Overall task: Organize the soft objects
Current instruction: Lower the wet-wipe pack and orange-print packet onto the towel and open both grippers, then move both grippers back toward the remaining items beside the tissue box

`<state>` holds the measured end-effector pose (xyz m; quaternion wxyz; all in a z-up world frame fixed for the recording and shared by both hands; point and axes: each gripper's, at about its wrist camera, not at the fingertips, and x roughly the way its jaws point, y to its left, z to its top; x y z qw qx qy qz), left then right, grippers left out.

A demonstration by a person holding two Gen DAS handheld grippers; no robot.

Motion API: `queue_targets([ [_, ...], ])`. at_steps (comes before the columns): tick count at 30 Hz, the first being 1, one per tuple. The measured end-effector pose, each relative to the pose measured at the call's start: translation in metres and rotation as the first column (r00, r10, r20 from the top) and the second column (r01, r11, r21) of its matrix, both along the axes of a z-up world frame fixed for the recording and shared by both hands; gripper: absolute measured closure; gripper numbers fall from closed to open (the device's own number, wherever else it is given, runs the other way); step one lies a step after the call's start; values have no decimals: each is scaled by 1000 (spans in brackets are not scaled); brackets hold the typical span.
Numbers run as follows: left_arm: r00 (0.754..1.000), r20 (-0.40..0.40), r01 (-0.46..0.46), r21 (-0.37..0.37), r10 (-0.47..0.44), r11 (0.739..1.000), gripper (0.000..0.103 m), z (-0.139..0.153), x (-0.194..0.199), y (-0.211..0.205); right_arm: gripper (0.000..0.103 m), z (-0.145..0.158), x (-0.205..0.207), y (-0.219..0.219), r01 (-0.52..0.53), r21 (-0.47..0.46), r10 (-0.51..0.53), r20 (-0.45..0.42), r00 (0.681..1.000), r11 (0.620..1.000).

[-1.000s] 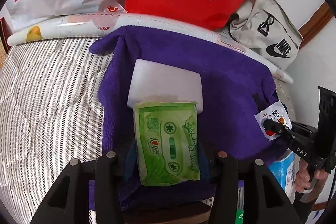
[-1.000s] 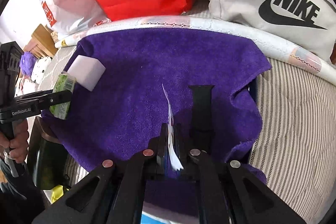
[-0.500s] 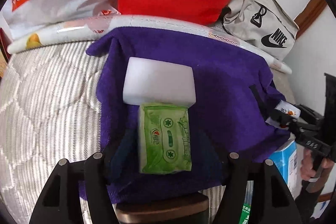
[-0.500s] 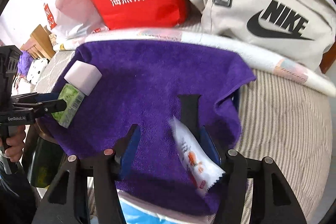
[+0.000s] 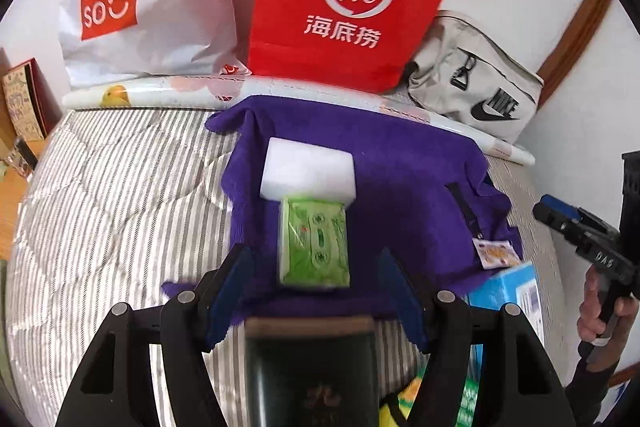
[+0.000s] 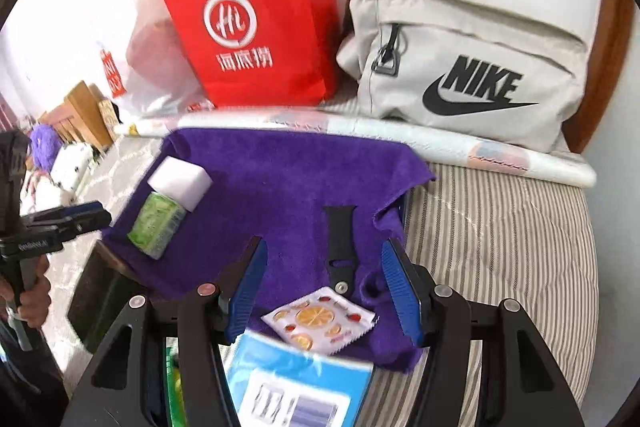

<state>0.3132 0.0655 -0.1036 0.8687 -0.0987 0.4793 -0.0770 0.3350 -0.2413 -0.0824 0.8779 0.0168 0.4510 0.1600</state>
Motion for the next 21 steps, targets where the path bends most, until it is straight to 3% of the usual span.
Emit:
queue_targets([
  [6,1000,-17,22,3,-22,1000,37,12,-36,-3,44,20,-51,-2,-2,46,-2,85,996,999],
  [11,1000,-9,29,2,-29,1000,38,15,-74,-10,44,20,-101,7,-43,49,40,76,996,998],
  [17,997,14,69,9,-70,998,37,12,-122,-22,44,10,-158,30,-112,-32,113,44,993,993],
  [21,993,23,116,26,-116,993,37,2,-153,-30,44,1,-187,36,-98,-73,100,28,995,993],
])
